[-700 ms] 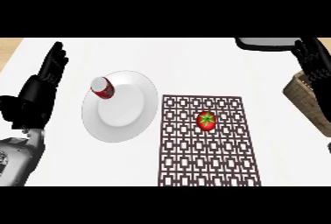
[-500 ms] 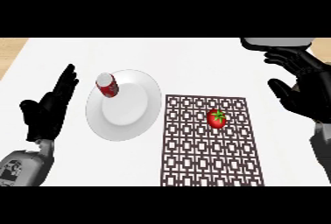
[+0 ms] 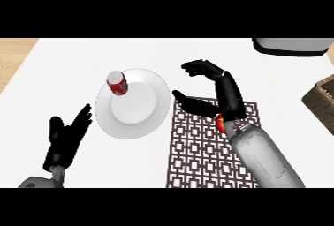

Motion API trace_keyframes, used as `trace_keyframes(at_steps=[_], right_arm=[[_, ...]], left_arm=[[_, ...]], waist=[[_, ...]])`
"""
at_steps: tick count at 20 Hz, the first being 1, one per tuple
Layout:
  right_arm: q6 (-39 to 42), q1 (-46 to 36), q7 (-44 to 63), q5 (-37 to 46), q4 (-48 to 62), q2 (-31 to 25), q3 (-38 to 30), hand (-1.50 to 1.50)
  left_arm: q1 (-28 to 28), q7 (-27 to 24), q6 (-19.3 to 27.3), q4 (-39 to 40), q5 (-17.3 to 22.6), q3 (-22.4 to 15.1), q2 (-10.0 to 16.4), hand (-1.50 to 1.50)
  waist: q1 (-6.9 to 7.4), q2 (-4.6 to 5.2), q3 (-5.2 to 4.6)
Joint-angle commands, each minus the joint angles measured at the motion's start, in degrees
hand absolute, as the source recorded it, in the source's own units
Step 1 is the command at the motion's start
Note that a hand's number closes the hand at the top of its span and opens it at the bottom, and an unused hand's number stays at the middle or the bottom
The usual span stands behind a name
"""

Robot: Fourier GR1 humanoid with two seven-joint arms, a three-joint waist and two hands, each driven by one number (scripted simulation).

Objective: Pick the tomato from the placemat and place it in the basket

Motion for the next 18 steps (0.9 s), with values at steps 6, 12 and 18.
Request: trace_keyframes(at_steps=[6, 12, 18], right_arm=[[-5.6, -12.4, 26.2, 25.4, 14.4, -6.5, 8.8, -1.5], [16.9, -26.1, 45.4, 26.5, 9.5, -12.9, 11.0, -1.5], [40.1, -35.4, 57.6, 14.5, 4.1, -15.6, 7.1, -1.5]], left_arm=[[5.8, 1.6, -0.4, 2.3, 1.1, 0.4, 0.3, 0.0], [6.4, 2.4, -0.2, 2.0, 2.0, 2.3, 1.1, 0.0], [9.1, 1.3, -0.1, 1.5, 1.9, 1.8, 0.1, 0.0]], waist=[[-3.12, -1.56, -0.66], [-5.31, -2.1, -0.43], [-5.77, -1.88, -0.25]])
